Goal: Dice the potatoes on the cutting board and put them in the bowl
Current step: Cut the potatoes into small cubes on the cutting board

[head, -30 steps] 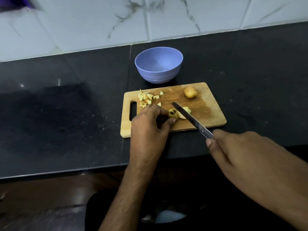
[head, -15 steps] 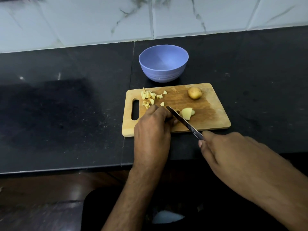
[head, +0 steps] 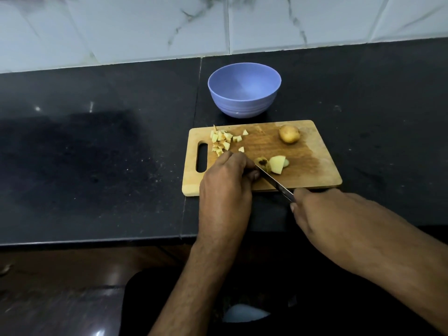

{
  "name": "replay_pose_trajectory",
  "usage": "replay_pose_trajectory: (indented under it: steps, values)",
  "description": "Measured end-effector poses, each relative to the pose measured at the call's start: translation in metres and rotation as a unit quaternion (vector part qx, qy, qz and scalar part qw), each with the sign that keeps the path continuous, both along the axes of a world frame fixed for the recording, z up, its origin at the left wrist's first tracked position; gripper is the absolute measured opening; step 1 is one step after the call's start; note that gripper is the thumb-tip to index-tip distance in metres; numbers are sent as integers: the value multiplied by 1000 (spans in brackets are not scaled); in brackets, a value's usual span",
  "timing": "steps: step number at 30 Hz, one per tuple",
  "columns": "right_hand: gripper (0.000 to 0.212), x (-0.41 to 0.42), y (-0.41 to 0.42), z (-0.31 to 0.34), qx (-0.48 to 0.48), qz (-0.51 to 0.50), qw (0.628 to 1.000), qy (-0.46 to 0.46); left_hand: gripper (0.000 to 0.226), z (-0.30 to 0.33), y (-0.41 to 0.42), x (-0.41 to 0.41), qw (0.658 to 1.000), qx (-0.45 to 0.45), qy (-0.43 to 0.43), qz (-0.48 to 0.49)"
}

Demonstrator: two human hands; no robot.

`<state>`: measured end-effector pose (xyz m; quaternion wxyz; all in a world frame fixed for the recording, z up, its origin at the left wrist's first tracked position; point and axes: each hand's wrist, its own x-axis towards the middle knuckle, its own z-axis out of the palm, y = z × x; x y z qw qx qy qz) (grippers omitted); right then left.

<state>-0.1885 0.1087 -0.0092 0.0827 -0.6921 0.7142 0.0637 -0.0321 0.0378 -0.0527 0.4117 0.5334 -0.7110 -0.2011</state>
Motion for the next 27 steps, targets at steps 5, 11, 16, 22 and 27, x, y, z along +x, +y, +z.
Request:
replay_pose_trajectory:
  steps: [5, 11, 16, 22, 27]
  values:
    - [26, -1, 28, 20, 13, -10, 999, -37, 21, 0, -2, 4, 998, 37, 46, 1]
    - [24, 0, 38, 18, 46, -33, 998, -26, 23, 1, -2, 2, 997, 53, 59, 0]
    - [24, 2, 33, 16, 9, -34, 998, -48, 21, -3, -4, 4, 998, 39, 51, 23]
    - [23, 2, 25, 8, -18, -33, 998, -51, 20, -3, -4, 6, 999, 30, 32, 15]
    - [26, 2, 22, 13, 7, -38, 997, -68, 18, -1, -3, 7, 998, 40, 47, 17]
